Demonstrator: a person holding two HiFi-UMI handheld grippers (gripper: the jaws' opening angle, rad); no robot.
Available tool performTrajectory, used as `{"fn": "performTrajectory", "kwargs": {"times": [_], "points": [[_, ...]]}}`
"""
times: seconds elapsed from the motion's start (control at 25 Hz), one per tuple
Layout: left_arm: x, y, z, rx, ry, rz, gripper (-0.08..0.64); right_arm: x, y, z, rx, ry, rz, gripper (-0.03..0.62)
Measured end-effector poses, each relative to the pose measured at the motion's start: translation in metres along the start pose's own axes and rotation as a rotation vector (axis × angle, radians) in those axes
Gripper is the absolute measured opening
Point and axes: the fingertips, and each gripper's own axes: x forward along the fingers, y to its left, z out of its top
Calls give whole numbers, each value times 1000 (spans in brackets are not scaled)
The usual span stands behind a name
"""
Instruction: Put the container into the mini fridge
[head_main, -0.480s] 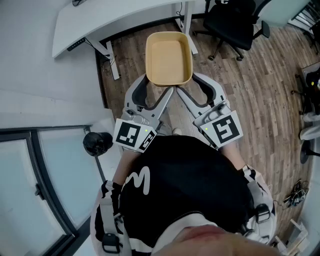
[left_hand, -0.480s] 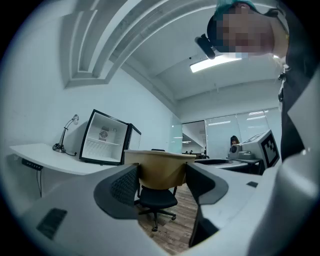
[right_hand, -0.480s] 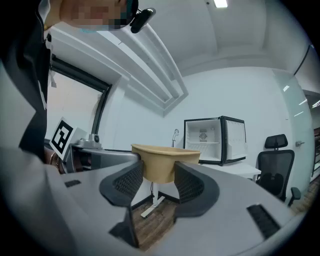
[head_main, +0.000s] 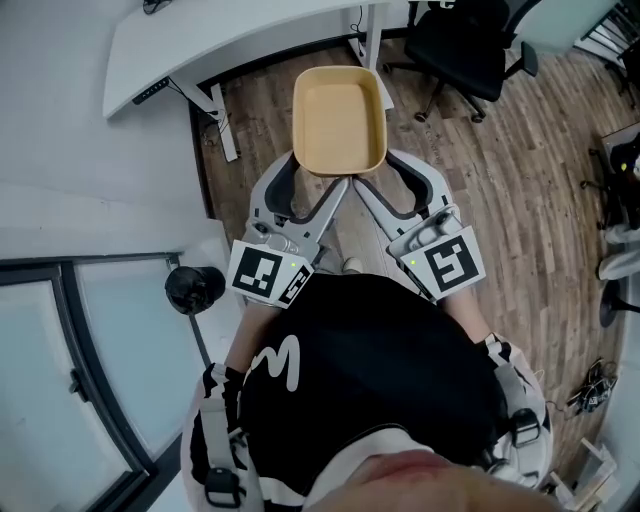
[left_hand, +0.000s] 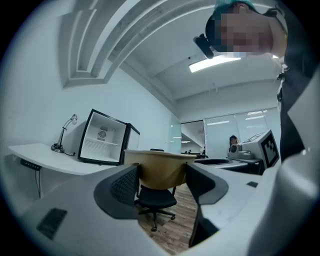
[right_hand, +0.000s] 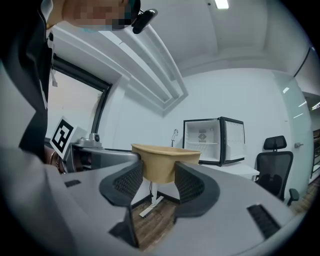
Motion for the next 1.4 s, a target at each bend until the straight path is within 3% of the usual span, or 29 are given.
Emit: {"fn": "performTrajectory", "kwargs": {"times": [0.72,1.4], "points": [[18,15,-1,-11,-10,-20,296,16,-16,-2,-1,-9,-18,204],[73,73,6,4,-21,-43,296,78,-64,2,0,-33,-46,204]]}}
